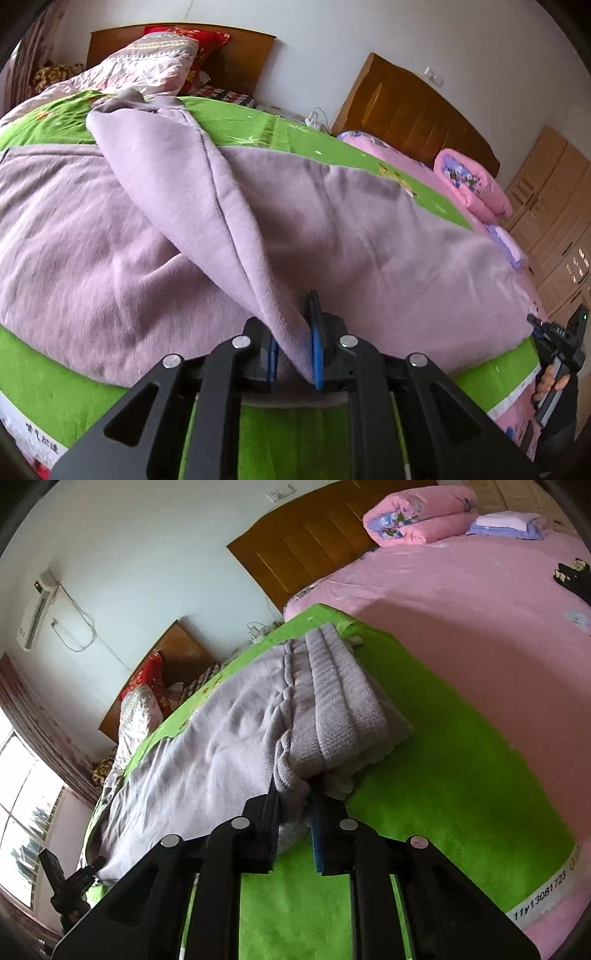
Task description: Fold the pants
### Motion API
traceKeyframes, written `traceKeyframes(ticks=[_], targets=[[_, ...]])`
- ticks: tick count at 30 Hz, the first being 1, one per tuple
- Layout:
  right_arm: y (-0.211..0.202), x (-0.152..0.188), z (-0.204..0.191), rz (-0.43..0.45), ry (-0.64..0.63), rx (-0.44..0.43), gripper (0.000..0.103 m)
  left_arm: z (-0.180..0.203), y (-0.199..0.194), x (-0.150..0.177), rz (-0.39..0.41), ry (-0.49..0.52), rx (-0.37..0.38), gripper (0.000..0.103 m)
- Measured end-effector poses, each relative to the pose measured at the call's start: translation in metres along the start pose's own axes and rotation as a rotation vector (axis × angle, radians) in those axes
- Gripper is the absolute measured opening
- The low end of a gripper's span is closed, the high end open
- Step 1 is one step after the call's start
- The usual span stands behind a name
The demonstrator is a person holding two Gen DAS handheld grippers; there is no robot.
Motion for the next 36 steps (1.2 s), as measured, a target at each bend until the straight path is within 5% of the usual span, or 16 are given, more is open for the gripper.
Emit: traceKeyframes(ticks=[2, 3, 4, 5, 6, 9, 13, 17, 20, 23, 28, 32, 33, 36], targets=[[-0.002, 0.003, 0.003, -0.017, 0.029, -0.003, 0.015, 0.0, -0.004, 0.001, -0.006, 0.004, 0.015, 0.028], [-0.006, 0.004, 0.001, -0.021, 0.018, 0.023, 0.03, 0.001, -0.006, 0.0, -0.007, 0.006, 0.013, 0.041], [-0.012, 0.003, 0.0, -0.002, -0.006, 0.089, 0.062, -0.002, -0.015, -0.003, 0.004, 0.011, -0.043, 0.073], [-0.022, -0.001, -0.001, 0.041, -0.032, 0.17, 0.07, -0.005, -0.024, -0.006, 0.03, 0.017, -0.104, 0.088], [-0.038, -0.006, -0.013, 0.118, -0.104, 0.208, 0.07, -0.007, -0.04, -0.016, 0.084, 0.035, -0.168, 0.089], [-0.05, -0.004, -0.061, 0.188, -0.324, 0.197, 0.07, 0.001, -0.056, -0.033, 0.135, 0.076, -0.168, 0.091], [-0.01, 0.029, -0.111, 0.073, -0.506, 0.133, 0.07, 0.021, -0.034, -0.039, 0.093, 0.125, -0.157, 0.092], [0.038, 0.054, -0.093, -0.076, -0.522, 0.222, 0.069, 0.013, -0.013, -0.025, 0.03, 0.124, -0.175, 0.092], [0.034, 0.055, -0.075, -0.096, -0.51, 0.217, 0.067, -0.01, -0.022, -0.022, 0.048, 0.094, -0.177, 0.092], [0.022, 0.042, -0.083, -0.064, -0.497, 0.299, 0.068, -0.059, -0.049, -0.029, 0.101, 0.033, -0.235, 0.097], [0.046, 0.043, -0.195, -0.092, -0.604, 0.098, 0.07, -0.193, -0.082, -0.031, 0.149, -0.24, -0.304, 0.099], [0.139, 0.103, -0.317, -0.338, -0.735, -0.106, 0.071, -0.286, -0.057, -0.009, 0.028, -0.449, -0.259, 0.097], [0.159, 0.118, -0.34, -0.385, -0.748, -0.136, 0.071, -0.295, -0.057, -0.008, 0.046, -0.481, -0.219, 0.097], [0.23, 0.168, -0.413, -0.544, -0.771, -0.198, 0.071, -0.308, -0.07, -0.015, 0.061, -0.495, -0.262, 0.097]])
Point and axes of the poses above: each gripper's, at about its wrist camera, not at the fingertips, and y roughly the way its jaws point, z to its right, x to its underside, the point moved 8 cm from there along y, roughly the way its jaws point, and after that the axes turned 12 degrees about y, right-handed, at the moved point
